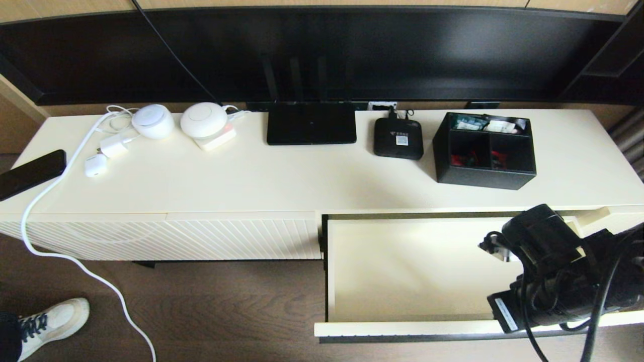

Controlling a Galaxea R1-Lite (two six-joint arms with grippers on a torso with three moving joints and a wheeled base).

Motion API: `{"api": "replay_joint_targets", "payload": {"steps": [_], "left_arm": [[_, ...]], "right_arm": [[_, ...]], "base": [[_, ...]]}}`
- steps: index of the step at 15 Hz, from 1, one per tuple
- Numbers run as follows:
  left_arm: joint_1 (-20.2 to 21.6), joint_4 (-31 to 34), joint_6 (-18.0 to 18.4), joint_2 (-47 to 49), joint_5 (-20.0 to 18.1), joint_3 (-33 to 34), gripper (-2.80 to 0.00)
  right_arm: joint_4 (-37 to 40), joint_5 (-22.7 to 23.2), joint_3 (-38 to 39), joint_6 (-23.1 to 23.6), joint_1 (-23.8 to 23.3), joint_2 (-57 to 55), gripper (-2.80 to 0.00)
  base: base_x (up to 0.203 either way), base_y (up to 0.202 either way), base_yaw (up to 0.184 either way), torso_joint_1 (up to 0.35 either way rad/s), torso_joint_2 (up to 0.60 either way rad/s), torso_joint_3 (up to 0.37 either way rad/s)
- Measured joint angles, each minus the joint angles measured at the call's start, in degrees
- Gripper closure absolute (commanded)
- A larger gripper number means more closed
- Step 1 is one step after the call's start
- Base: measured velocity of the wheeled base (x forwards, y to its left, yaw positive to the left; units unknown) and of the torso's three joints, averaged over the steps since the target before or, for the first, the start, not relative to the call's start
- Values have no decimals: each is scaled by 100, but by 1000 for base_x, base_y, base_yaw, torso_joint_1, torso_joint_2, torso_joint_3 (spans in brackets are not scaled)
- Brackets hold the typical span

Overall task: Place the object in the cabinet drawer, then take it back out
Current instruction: Open the drawer, then put the storage box in the drawer

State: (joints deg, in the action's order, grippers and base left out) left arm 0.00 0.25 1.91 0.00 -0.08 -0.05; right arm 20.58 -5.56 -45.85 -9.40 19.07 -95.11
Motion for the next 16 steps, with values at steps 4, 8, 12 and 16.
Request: {"api": "replay_joint_targets", "payload": {"steps": [4, 8, 12, 16], "left_arm": [[0, -3, -1, 0, -2, -2, 0], [0, -1, 2, 0, -2, -2, 0], [0, -1, 2, 0, -2, -2, 0], [0, -3, 1, 0, -2, -2, 0]], "right_arm": [[-103, -13, 320, 34, 19, 345, 0], [-148, -41, 371, -10, 14, 457, 0], [-600, -663, -61, 80, -79, 833, 0], [4, -957, -1138, 221, -105, 1341, 0]], "base": [[0, 0, 0, 0, 0, 0], [0, 0, 0, 0, 0, 0], [0, 0, 0, 0, 0, 0], [0, 0, 0, 0, 0, 0]]}}
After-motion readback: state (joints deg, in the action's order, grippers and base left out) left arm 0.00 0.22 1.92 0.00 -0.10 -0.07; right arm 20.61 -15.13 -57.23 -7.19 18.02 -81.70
